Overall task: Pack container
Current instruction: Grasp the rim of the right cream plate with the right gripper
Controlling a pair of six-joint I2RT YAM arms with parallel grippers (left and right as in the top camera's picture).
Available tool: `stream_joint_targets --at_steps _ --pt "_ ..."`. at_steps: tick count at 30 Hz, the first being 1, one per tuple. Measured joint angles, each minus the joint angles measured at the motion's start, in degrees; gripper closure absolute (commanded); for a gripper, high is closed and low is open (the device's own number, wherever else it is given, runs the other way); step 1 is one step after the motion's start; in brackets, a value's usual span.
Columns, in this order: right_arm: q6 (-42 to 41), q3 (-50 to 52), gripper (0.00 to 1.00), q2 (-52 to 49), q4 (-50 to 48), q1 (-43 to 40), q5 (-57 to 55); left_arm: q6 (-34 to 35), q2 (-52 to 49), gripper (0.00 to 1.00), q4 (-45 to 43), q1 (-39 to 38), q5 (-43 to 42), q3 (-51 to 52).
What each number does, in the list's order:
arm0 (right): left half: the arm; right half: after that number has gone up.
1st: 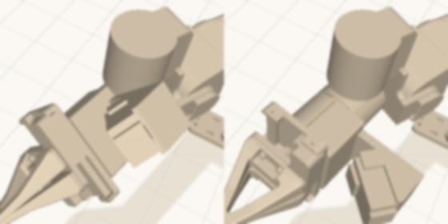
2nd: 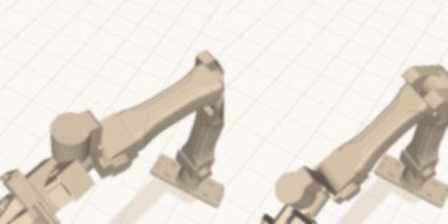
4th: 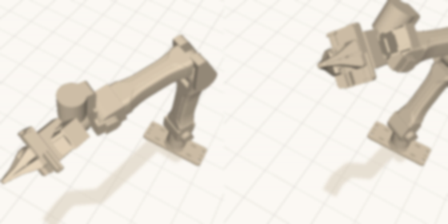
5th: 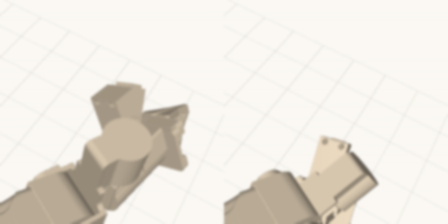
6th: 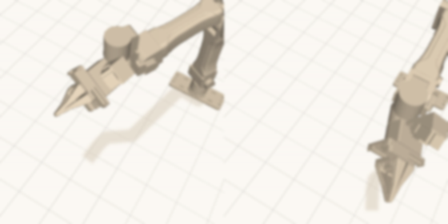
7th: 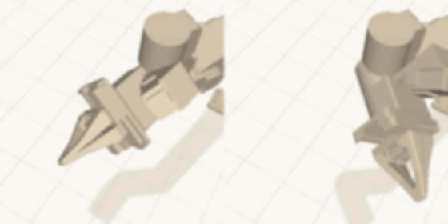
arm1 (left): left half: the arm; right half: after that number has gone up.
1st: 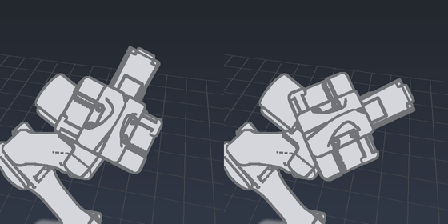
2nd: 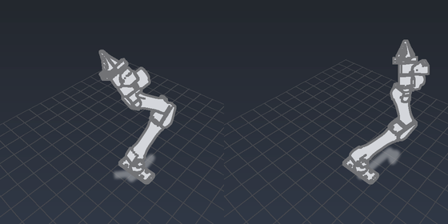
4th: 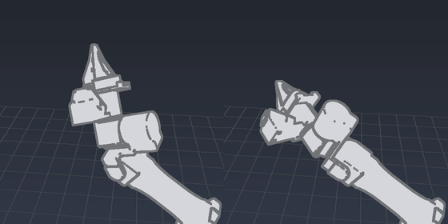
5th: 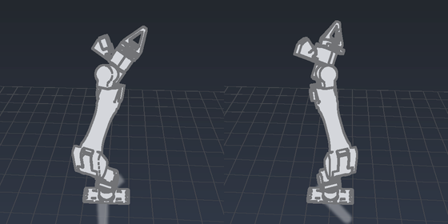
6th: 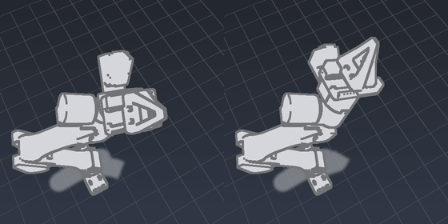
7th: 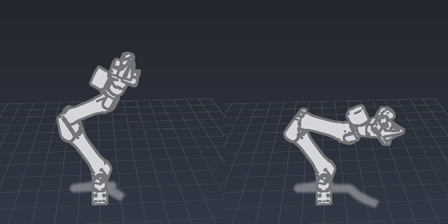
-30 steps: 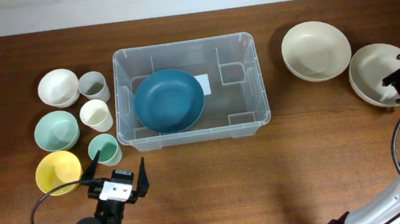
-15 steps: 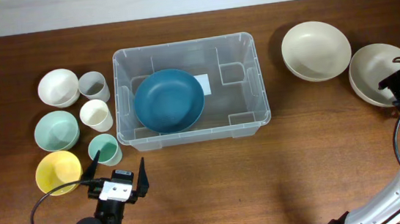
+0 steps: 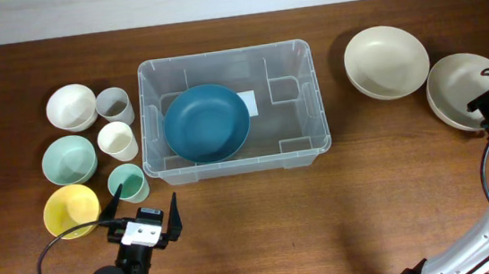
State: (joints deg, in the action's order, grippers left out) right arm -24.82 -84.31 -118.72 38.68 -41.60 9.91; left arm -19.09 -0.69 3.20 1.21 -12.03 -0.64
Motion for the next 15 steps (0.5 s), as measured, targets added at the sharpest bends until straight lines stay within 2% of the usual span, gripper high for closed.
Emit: stream_joint_targets --at_steps 15 --pt "0.0 0.0 0.25 -1.9 -0.5 0.0 -0.9 0.0 0.0 0.00 0.0 0.0 0.0 0.0"
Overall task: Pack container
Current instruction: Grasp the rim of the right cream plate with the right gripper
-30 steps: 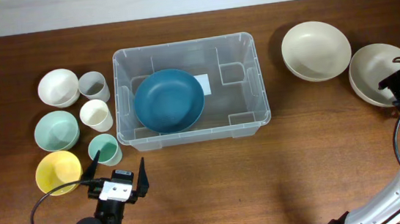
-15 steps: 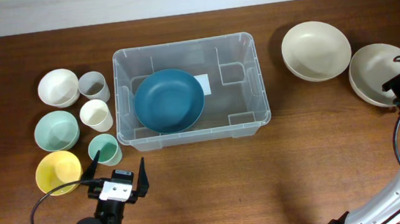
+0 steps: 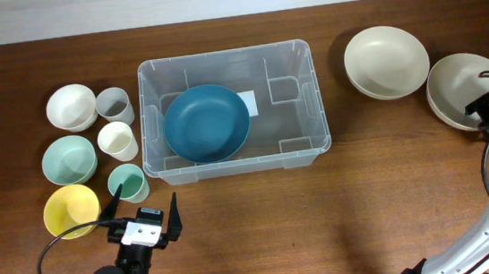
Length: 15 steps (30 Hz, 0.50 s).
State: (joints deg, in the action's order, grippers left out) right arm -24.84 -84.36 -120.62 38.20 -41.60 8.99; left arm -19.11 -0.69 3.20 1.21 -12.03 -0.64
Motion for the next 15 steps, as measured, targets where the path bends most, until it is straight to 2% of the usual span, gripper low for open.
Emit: stream_joint_targets --at_steps 3,11,15 --pt "0.0 0.0 0.27 0.0 -0.2 0.0 0.0 0.0 0.0 0.00 0.0 0.0 0.0 0.0" --pt "0.1 0.0 0.55 -0.3 -0.8 -0.1 -0.1 0.0 0.0 0.00 0.0 0.0 0.0 0.0" --pt "-0.9 0.0 0.80 -0.5 -0.5 -0.9 -0.1 0.0 0.0 0.00 0.0 0.0 0.0 0.0"
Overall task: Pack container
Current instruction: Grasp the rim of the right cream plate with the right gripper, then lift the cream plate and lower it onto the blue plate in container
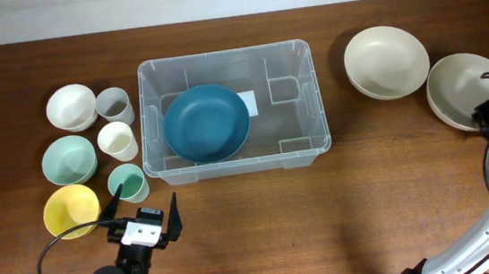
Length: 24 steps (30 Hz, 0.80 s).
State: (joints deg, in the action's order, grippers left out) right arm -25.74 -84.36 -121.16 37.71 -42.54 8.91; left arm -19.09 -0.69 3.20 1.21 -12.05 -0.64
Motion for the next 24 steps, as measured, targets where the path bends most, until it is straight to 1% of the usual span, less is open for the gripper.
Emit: stream_joint_targets --at_steps 1,3,6,16,21,24 --pt "-0.5 0.0 0.85 -0.1 0.2 -0.4 0.1 0.0 0.0 0.00 0.0 0.0 0.0 0.0" --pt "-1.2 0.0 0.92 -0.1 0.2 -1.7 0.7 0.0 0.0 0.00 0.0 0.0 0.0 0.0" --pt "-1.9 0.0 0.96 -0.2 0.4 -3.7 1.7 0.0 0.0 0.00 0.0 0.0 0.0 0.0" --pt "-2.1 -0.7 0.96 -0.3 3.3 -10.6 9.2 0.0 0.0 0.00 0.0 0.0 0.0 0.0" --pt "-2.1 -3.5 0.96 -0.5 5.5 -12.4 14.0 0.0 0.0 0.00 0.0 0.0 0.0 0.0" --pt "-2.1 -6.9 0.96 -0.4 8.3 -12.9 16.2 0.0 0.0 0.00 0.0 0.0 0.0 0.0"
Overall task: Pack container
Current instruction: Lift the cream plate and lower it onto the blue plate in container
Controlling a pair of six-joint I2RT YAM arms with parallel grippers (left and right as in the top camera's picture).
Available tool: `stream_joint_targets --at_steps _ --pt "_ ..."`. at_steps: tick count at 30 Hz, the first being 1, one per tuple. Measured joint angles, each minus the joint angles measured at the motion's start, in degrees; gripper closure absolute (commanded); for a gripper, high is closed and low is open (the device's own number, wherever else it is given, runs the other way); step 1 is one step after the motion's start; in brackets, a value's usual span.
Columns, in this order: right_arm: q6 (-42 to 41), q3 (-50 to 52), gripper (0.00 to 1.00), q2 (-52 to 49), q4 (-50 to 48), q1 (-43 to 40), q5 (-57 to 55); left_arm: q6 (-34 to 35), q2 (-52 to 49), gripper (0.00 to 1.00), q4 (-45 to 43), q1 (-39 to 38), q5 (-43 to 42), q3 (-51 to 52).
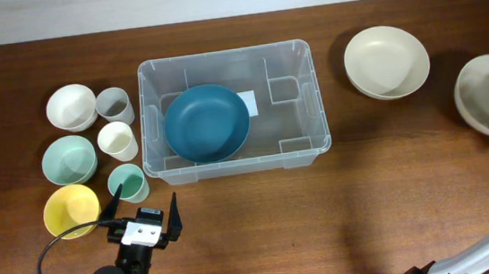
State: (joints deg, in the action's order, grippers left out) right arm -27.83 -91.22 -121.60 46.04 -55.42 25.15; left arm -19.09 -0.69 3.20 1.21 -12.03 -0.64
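Observation:
A clear plastic container [310,104] stands mid-table with a dark blue bowl [206,123] in its left part. A beige bowl [386,60] rests to its right. A second beige bowl sits tilted at the far right edge, my right gripper on its near rim, mostly cut off by the frame. My left gripper [145,200] stands open near the front left, just below a teal cup [126,182].
Left of the container are a white bowl [71,106], a grey cup [114,105], a cream cup [118,140], a mint bowl [69,160] and a yellow bowl [71,210]. The right arm's cable loops at the right edge.
The right gripper has moved right, nearly out of frame, and the far-right beige bowl has shifted right with it. The left arm has not moved.
My right gripper was over the near rim of the far-right beige bowl, then crept rightward along it over two moments while the bowl stayed put. Now the bowl itself has moved right with the gripper. The left side is unchanged throughout.

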Motion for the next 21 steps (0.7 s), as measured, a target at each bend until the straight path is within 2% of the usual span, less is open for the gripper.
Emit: stream_joint_targets --at_steps 5,11,15,21 --pt "0.3 -5.4 0.96 3.3 6.1 0.2 5.3 0.0 0.0 0.00 0.0 0.0 0.0 0.0" --pt "2.5 -8.4 0.96 12.7 10.0 3.8 15.4 0.0 0.0 0.00 0.0 0.0 0.0 0.0" --pt "4.9 -8.5 0.96 19.6 13.6 11.8 18.2 0.0 0.0 0.00 0.0 0.0 0.0 0.0" --pt "6.3 -8.8 0.96 24.7 13.8 32.2 15.4 0.0 0.0 0.00 0.0 0.0 0.0 0.0"
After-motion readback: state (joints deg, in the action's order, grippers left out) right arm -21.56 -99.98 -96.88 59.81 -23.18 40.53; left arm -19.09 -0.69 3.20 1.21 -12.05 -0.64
